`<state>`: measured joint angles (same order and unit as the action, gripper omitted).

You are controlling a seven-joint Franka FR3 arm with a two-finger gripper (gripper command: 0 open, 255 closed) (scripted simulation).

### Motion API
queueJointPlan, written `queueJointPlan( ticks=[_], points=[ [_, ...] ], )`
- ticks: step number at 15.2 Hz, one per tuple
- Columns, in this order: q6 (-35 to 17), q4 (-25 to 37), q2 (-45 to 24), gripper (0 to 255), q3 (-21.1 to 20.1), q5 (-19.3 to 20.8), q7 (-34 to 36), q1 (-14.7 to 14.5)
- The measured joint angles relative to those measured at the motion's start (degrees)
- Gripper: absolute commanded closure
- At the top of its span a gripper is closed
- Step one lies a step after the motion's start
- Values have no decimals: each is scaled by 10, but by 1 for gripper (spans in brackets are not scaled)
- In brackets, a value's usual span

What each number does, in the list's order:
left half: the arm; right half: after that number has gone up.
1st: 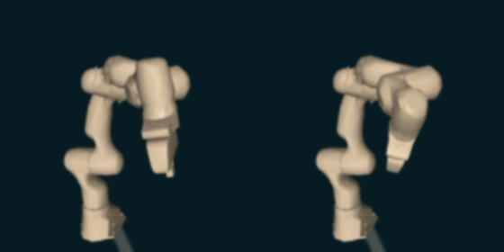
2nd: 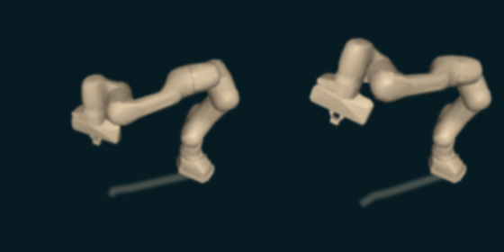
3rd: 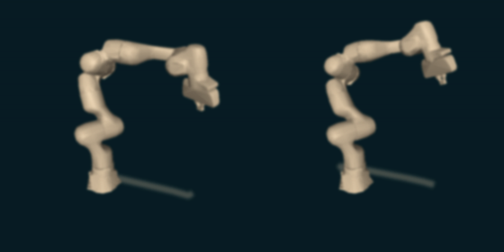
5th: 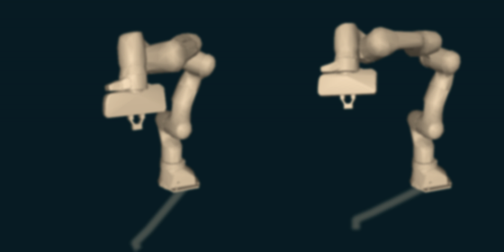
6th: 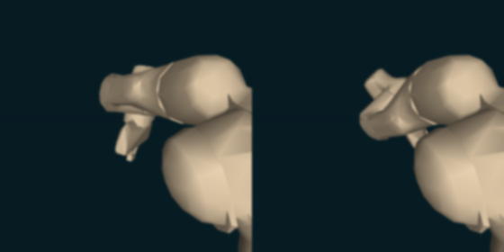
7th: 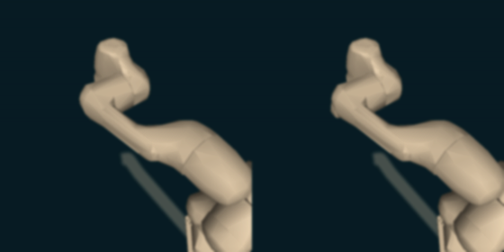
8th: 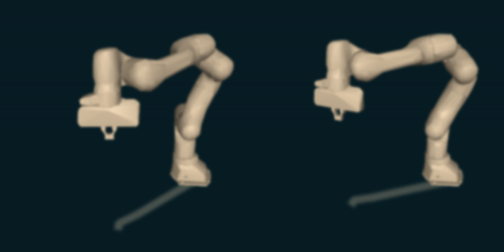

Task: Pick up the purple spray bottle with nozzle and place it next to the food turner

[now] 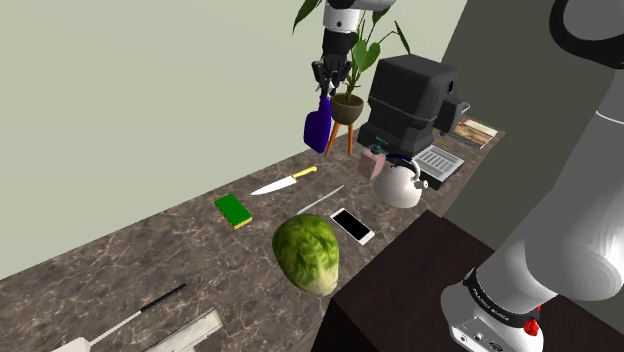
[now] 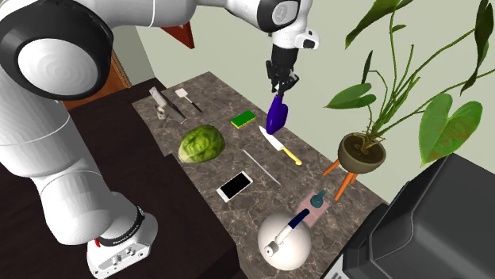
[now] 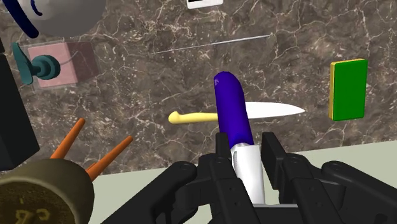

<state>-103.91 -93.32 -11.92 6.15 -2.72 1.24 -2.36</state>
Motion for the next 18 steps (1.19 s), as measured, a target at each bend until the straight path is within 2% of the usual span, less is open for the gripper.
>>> queueJointPlan(
  ticks=[11, 18],
  points=[
    [83, 86, -3, 255, 0, 0, 3, 1],
    [144, 162, -18, 255, 0, -1, 5, 2]
  ],
)
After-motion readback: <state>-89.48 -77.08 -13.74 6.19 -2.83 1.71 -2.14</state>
